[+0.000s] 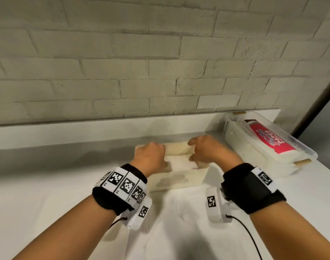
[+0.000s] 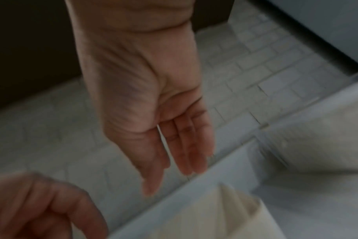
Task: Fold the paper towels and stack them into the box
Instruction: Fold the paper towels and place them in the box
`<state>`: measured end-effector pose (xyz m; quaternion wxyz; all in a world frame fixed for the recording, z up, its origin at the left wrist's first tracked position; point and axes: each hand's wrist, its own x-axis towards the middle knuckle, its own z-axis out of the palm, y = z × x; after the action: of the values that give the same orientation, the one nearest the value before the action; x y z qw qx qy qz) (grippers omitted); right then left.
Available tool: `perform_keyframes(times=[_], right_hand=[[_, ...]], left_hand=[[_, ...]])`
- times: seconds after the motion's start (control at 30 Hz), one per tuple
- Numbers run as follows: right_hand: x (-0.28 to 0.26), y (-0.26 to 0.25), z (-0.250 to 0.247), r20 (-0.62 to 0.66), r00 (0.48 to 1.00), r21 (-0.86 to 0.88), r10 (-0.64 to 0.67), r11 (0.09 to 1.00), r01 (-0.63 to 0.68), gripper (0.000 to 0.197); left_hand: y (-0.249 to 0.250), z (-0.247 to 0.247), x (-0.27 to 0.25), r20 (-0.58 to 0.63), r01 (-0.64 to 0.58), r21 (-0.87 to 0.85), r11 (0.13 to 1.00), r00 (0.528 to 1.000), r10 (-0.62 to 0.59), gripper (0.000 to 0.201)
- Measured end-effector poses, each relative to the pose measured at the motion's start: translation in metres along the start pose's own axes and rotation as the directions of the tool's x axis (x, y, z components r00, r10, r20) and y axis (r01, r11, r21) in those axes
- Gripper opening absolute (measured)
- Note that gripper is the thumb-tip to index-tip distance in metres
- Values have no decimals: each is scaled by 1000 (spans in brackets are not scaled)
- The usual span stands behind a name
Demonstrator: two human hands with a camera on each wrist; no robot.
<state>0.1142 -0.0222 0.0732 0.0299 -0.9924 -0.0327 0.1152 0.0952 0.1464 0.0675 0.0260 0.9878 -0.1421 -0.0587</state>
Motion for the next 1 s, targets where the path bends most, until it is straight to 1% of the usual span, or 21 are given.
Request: perform_keyframes(times=[0.03,0.1,0.17,0.2,0.27,0.4,0.5,0.6,0.67,0.73,0.87,1.0], right_hand=[[-14,1,-9,-47,999,60,-21,998,24,60],[-50,1,-20,-97,994,168,-46,984,62,58],[-86,2,-22,-114,991,195,-70,977,91,56],[-99,2,-20,-109,991,195,-79,976,99,56],[-120,5,-6,-64,995,195,-75,977,86,58],[-142,16,37,84,996,231,-31,973,11,60],[-152,25,69,205,979,259,24,963,-78,61],[-159,32,93,281,956,296,82,940,-168,62],[-163,35,105,304,947,309,105,929,-203,63],[-165,36,111,303,946,322,111,923,-211,64],[-169,31,115,310,945,311,100,929,-200,68],[-170,21,116,327,941,289,85,939,-185,70]], left_hand=[[2,-2,-7,-34,-13,-67,998,999,11,36],[8,-1,-26,-78,-61,-183,981,996,48,38],[16,6,-44,-56,-118,-272,955,993,107,36],[19,13,-50,-23,-137,-302,944,990,137,35],[27,32,-62,83,-157,-299,941,978,189,39],[33,73,-72,270,-176,-175,969,937,220,56],[29,94,-76,350,-160,-111,981,918,189,62],[22,103,-76,363,-127,-98,987,919,155,65],[20,103,-76,367,-80,-129,988,922,122,70],[20,102,-78,359,-43,-125,991,929,85,72],[22,101,-85,323,15,-32,999,946,-4,61],[23,103,-90,359,58,-94,994,933,-21,47]])
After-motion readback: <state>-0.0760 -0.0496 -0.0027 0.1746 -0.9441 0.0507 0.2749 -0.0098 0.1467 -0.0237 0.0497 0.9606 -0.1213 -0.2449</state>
